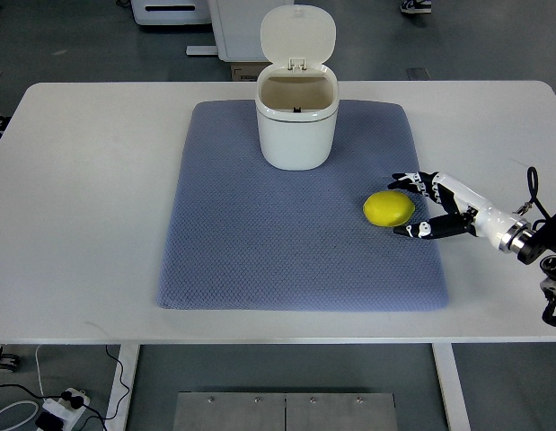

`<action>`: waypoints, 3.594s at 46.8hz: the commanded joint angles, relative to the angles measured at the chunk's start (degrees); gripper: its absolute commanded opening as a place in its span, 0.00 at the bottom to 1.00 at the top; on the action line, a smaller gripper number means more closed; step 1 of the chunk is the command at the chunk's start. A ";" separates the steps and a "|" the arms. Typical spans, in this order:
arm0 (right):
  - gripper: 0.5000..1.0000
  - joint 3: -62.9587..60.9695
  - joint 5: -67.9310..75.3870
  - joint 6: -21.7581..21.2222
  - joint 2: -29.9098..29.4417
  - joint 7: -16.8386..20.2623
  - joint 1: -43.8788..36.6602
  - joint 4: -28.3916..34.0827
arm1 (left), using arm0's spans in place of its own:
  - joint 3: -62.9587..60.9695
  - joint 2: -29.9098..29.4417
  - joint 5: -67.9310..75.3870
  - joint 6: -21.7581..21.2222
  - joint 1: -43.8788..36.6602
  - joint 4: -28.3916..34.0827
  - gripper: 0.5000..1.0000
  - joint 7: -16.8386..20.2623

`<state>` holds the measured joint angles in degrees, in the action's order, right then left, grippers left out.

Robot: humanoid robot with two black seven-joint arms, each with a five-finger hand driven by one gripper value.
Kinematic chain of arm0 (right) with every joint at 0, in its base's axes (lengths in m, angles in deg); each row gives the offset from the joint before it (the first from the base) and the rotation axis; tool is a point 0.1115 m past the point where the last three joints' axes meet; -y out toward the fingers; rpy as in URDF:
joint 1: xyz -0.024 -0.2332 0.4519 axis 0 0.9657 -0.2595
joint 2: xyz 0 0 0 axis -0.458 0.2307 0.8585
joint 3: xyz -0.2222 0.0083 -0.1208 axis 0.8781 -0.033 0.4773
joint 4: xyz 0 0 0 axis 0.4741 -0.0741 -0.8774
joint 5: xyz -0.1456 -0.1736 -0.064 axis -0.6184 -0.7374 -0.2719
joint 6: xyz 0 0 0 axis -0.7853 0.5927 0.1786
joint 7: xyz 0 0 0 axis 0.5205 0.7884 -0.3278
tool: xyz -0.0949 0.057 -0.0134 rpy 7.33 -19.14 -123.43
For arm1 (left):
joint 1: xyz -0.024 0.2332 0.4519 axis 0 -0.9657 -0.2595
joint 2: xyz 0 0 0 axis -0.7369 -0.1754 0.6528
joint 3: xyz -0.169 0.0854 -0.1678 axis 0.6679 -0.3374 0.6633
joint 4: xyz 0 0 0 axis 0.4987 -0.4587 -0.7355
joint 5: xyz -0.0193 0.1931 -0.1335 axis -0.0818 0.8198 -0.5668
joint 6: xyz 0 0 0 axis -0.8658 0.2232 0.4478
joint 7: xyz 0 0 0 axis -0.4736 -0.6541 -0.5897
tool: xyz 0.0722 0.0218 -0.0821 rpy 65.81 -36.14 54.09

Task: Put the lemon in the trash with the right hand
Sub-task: 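Close the right hand's fingers around the yellow lemon, then lift the lemon with the right hand and carry it toward the bin, then lower the lemon into the white bin and open the right hand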

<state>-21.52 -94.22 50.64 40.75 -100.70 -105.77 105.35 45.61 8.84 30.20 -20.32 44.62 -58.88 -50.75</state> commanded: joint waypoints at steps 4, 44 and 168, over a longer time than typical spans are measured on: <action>0.59 0.38 -0.11 -0.02 0.02 0.18 -0.22 -0.05 | 0.00 0.00 0.00 -0.07 0.02 0.00 1.00 0.00; 0.02 0.73 2.00 -0.37 3.62 0.45 -8.74 0.30 | 0.00 0.00 0.00 0.02 0.02 0.00 1.00 0.00; 0.55 32.99 18.87 -0.02 -21.78 16.18 -43.81 -17.45 | 0.00 0.00 0.00 -0.07 0.02 0.00 1.00 0.00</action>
<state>11.56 -75.46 50.64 18.99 -84.52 -149.59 87.89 45.61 8.84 30.20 -20.33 44.61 -58.88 -50.75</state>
